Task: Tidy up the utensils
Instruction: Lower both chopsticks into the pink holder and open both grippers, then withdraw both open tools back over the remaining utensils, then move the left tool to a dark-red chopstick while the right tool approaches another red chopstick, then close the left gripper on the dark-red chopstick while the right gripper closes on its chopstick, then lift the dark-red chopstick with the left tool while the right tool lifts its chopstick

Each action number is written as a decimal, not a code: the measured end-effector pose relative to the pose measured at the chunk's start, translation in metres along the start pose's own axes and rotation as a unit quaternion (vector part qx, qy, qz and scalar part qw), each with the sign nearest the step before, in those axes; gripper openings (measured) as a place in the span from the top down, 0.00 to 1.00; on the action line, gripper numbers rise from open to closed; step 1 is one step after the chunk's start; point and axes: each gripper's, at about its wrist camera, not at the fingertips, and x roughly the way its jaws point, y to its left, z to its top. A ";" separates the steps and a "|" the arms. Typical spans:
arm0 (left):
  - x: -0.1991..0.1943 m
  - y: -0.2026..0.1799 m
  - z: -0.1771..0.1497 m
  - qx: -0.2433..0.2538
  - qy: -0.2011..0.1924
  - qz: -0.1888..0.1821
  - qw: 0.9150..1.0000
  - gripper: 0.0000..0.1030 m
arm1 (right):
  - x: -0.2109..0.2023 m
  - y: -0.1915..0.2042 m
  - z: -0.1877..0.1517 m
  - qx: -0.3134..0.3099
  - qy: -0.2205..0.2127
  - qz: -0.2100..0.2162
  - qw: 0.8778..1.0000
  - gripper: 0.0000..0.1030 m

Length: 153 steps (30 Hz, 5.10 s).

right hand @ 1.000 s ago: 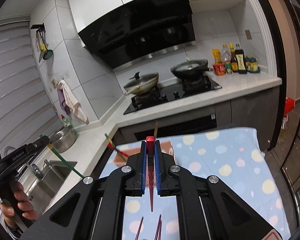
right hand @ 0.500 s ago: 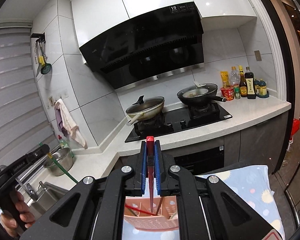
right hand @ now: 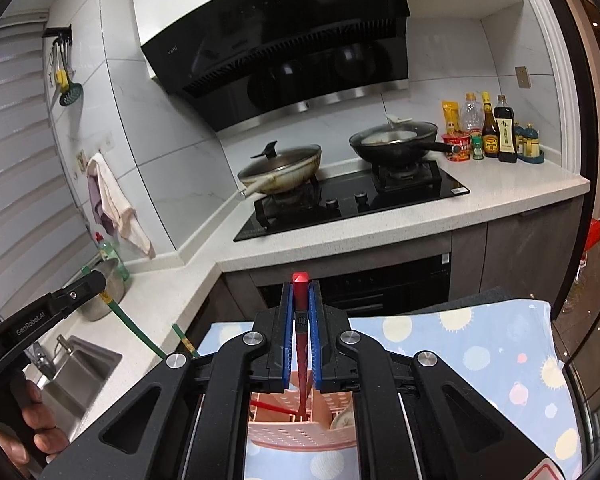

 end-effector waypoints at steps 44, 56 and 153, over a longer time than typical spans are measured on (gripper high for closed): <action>-0.061 0.011 -0.062 0.005 0.031 0.028 0.999 0.65 | -0.073 0.012 -0.074 -0.043 0.036 -0.007 0.998 0.77; -0.102 0.006 -0.128 0.023 0.072 0.040 0.996 0.65 | -0.125 0.014 -0.139 -0.056 0.079 0.004 0.995 0.77; -0.168 -0.010 -0.350 0.041 0.259 -0.017 0.965 0.93 | -0.172 -0.018 -0.340 -0.027 0.266 -0.014 0.963 0.93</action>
